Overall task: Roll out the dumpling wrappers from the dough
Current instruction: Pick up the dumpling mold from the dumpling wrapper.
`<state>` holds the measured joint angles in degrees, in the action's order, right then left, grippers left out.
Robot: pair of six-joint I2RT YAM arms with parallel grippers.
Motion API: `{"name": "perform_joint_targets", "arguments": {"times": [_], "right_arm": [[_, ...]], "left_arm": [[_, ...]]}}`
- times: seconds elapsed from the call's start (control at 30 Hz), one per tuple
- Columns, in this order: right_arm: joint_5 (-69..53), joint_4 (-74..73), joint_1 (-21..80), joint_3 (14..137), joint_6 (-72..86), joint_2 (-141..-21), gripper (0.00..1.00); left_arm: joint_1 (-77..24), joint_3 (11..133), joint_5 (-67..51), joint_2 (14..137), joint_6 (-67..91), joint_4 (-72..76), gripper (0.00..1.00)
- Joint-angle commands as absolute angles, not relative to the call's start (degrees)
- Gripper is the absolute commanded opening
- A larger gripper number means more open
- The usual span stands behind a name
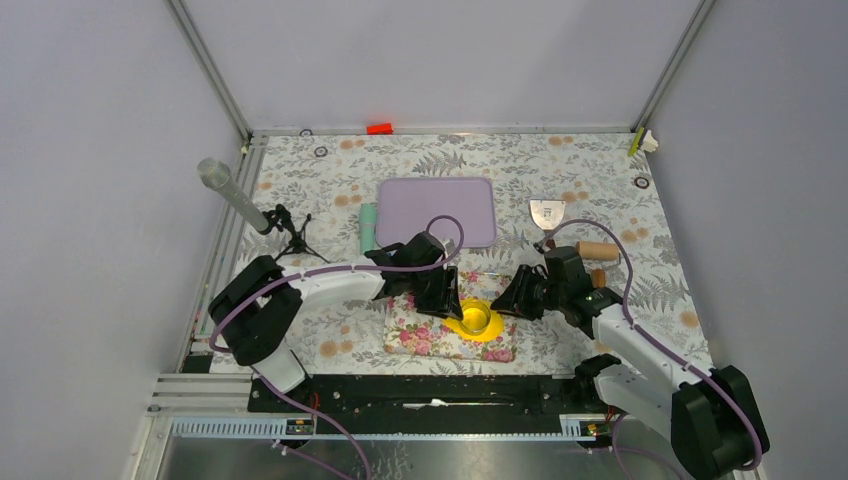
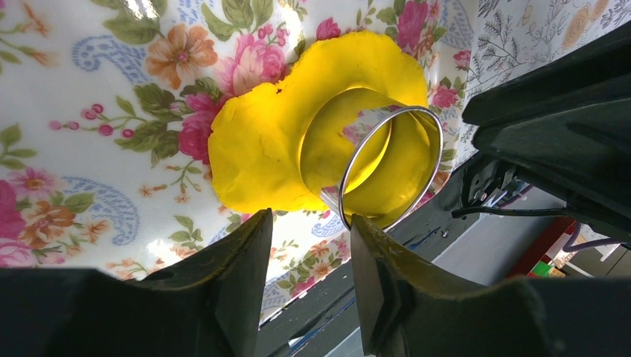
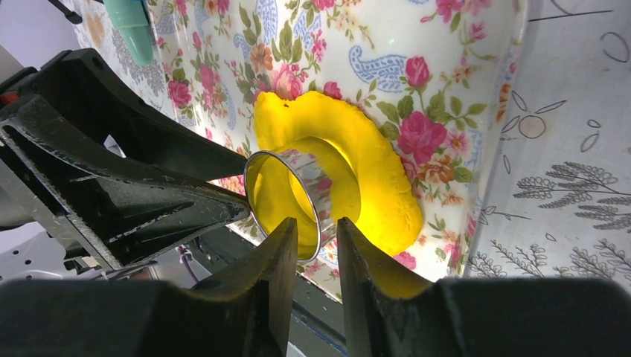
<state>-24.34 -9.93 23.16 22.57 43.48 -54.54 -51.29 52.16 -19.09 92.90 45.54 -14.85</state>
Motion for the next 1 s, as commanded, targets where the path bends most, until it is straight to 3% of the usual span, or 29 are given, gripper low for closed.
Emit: {"name": "perform_joint_targets", "arguments": {"times": [0.0, 0.5, 0.97], "right_arm": [[-27.35, -6.01, 24.06, 22.43, 42.1, -56.77, 0.33], [-28.18, -3.52, 24.28, 20.08, 41.73, -59.52, 0.31], [-27.46, -2.36, 24.39, 20.4, 41.79, -61.1, 0.27]], "left_arm": [[-51.35, 54.38, -20.42, 93.0, 45.43, -12.34, 0.45], [-51.4, 54.94, -20.93, 94.1, 45.35, -12.3, 0.41], [-51.36, 55.2, -21.19, 95.36, 45.31, -12.87, 0.19]]}}
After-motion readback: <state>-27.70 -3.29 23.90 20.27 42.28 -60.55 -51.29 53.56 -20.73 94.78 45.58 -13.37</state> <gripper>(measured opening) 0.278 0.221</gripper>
